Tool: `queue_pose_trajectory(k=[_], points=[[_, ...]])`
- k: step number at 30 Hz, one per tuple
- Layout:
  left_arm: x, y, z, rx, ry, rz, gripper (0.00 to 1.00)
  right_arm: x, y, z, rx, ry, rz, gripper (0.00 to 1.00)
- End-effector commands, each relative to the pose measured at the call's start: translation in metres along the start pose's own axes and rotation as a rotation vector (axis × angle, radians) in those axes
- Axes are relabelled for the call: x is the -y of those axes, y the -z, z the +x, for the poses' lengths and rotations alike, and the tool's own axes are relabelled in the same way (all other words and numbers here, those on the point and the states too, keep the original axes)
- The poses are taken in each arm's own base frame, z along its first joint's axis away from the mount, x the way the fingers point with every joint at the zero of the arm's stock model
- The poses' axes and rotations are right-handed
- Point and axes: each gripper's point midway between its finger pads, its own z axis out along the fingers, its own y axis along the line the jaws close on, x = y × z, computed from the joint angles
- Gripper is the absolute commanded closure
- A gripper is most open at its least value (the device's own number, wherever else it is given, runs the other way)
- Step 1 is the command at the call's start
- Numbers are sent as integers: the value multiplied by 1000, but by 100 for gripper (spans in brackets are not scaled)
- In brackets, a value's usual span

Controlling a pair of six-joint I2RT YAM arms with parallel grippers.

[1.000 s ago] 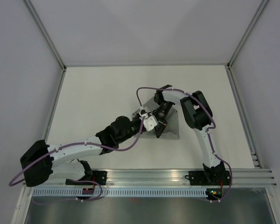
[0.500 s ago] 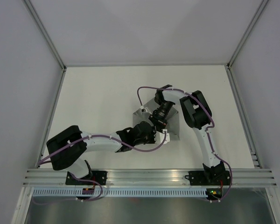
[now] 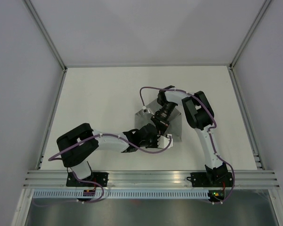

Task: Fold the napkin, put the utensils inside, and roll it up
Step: Roll the napkin with the utensil

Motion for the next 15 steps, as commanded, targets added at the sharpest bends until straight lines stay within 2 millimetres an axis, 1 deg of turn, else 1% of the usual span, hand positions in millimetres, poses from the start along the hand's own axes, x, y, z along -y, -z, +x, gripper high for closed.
queue_pose_trajectory(k=[1, 4, 6, 7, 10, 11, 12, 15], points=[[-4, -10, -11, 28, -54, 10, 55, 62, -5, 17, -91, 96, 148, 100], [0, -18, -5, 11, -45, 30, 55, 63, -6, 18, -89, 93, 144, 100], [-1, -19, -1, -4, -37, 36, 59, 62, -5, 17, -86, 91, 144, 100], [-3, -20, 0, -2, -22, 38, 63, 61, -5, 16, -83, 93, 141, 100], [-6, -20, 6, -6, 27, 45, 68, 59, -4, 16, -81, 96, 136, 99], [-3, -21, 10, -21, 43, 60, 69, 59, -3, 15, -78, 97, 137, 100], [-6, -21, 9, -24, 54, 66, 69, 58, -4, 15, -79, 95, 134, 100], [1, -22, 11, -38, 83, 118, 72, 57, -4, 15, -76, 95, 129, 100]])
